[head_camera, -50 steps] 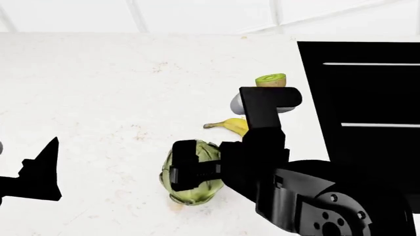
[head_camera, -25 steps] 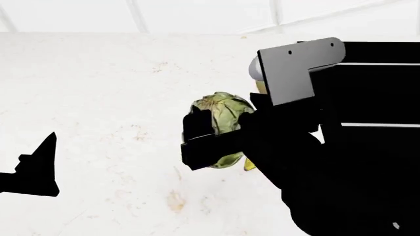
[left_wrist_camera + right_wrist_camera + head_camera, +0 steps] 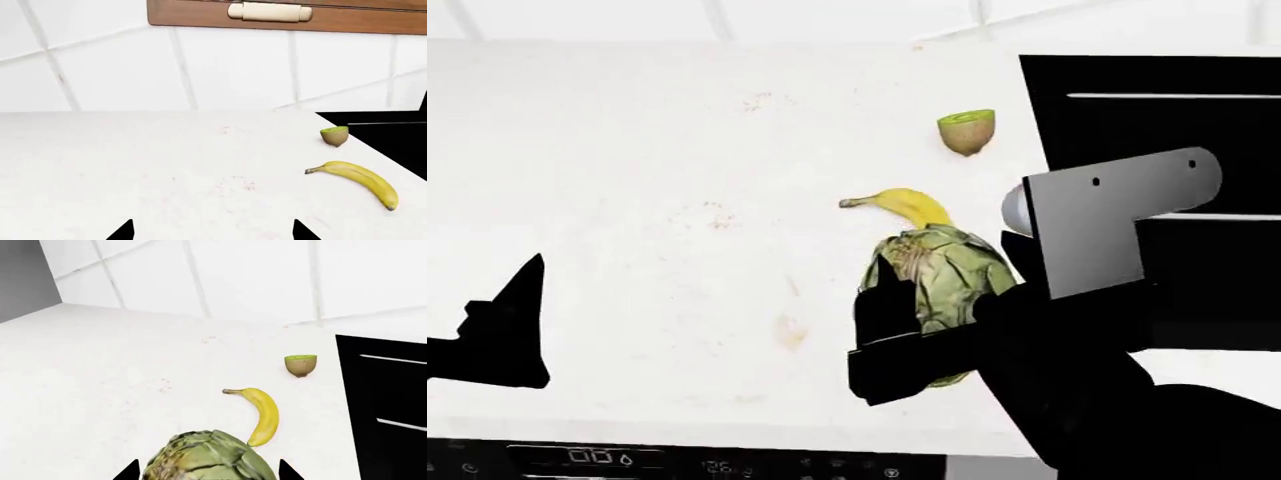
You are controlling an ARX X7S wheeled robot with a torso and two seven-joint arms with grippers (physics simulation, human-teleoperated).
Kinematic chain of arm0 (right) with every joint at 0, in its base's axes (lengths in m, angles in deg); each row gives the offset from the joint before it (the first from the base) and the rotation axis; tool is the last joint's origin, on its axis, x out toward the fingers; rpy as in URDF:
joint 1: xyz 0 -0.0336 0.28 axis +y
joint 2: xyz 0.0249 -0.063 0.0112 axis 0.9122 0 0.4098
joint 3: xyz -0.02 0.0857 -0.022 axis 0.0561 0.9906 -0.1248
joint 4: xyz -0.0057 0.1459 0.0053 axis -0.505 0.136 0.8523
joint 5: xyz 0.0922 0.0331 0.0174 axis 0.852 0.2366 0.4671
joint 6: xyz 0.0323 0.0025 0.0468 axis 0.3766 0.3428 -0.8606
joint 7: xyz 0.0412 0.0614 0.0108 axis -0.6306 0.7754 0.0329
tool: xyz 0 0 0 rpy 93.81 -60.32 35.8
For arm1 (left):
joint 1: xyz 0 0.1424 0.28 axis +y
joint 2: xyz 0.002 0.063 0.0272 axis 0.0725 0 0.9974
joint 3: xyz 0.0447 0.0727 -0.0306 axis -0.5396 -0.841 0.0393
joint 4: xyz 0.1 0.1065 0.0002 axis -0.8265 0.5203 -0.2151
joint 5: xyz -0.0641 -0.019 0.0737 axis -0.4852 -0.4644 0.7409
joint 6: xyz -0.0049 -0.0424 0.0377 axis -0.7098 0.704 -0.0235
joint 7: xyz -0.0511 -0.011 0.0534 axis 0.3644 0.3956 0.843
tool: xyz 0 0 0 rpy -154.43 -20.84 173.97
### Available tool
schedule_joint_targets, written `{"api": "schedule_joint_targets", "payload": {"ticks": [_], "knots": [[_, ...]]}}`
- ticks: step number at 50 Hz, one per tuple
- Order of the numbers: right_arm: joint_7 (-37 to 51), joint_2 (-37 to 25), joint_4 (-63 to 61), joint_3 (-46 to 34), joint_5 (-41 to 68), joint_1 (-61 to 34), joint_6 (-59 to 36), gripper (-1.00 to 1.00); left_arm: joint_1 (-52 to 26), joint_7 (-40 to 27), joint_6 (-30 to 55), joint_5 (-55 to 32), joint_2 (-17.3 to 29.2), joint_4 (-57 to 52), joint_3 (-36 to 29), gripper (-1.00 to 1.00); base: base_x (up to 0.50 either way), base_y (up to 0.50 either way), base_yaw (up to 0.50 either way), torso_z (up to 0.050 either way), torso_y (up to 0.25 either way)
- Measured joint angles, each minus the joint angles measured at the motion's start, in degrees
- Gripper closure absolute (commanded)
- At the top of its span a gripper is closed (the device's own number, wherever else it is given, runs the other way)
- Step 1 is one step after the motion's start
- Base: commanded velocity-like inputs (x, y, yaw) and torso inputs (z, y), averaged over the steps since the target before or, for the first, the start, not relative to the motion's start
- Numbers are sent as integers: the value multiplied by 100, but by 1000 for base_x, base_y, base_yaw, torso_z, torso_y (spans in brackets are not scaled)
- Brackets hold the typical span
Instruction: There is a mixed pile of frozen fruits and vegetables on the counter. Locate all the frozen vegetables and place the items in a bowl on the counter. Take all the frozen fruits and defrost them in a running sink.
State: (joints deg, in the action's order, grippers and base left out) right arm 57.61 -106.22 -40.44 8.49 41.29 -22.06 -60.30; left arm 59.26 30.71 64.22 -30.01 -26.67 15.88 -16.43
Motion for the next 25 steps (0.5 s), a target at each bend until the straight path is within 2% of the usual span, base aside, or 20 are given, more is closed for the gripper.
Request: {"api": "schedule_joint_targets", "payload": {"ticks": [25], "knots": [[61, -268, -290, 169, 153, 338, 266, 100, -87, -63, 55, -59, 13, -74, -76, -100, -4, -500, 0, 0, 0]]}}
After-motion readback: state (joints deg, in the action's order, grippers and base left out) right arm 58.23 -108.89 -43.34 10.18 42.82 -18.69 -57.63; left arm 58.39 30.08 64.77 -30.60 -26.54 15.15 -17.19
